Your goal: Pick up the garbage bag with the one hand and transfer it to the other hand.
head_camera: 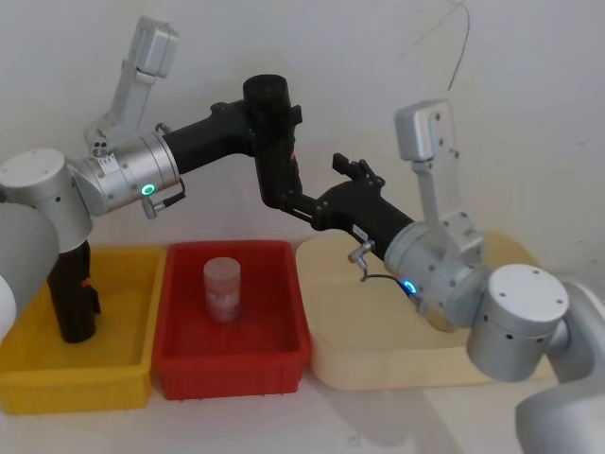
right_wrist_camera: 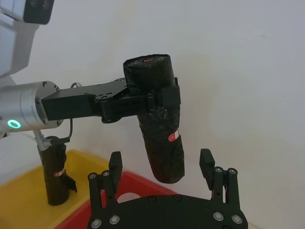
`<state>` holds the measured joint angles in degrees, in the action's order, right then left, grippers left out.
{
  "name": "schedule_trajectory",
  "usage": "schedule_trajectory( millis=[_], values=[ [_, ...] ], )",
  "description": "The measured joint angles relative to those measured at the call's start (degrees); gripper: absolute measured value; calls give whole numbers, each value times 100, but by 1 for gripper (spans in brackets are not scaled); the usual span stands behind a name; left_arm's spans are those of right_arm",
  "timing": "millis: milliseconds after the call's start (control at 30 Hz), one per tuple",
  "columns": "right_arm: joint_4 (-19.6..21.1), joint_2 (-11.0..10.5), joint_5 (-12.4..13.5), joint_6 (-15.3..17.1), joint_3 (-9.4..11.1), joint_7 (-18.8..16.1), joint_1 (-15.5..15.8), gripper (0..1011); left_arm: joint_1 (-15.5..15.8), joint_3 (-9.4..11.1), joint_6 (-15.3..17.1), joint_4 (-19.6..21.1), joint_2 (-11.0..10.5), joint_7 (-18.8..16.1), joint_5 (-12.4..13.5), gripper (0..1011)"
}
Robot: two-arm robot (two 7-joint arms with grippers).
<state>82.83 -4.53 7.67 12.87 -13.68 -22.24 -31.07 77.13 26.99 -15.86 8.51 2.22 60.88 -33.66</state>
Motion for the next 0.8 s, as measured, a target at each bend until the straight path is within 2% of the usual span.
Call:
schedule_trajectory(
  millis=[800],
  values=[
    [-1024,417,-636,-573,-477,898,-563,1001,-1,0,0,0,0,0,-1,445]
  ],
)
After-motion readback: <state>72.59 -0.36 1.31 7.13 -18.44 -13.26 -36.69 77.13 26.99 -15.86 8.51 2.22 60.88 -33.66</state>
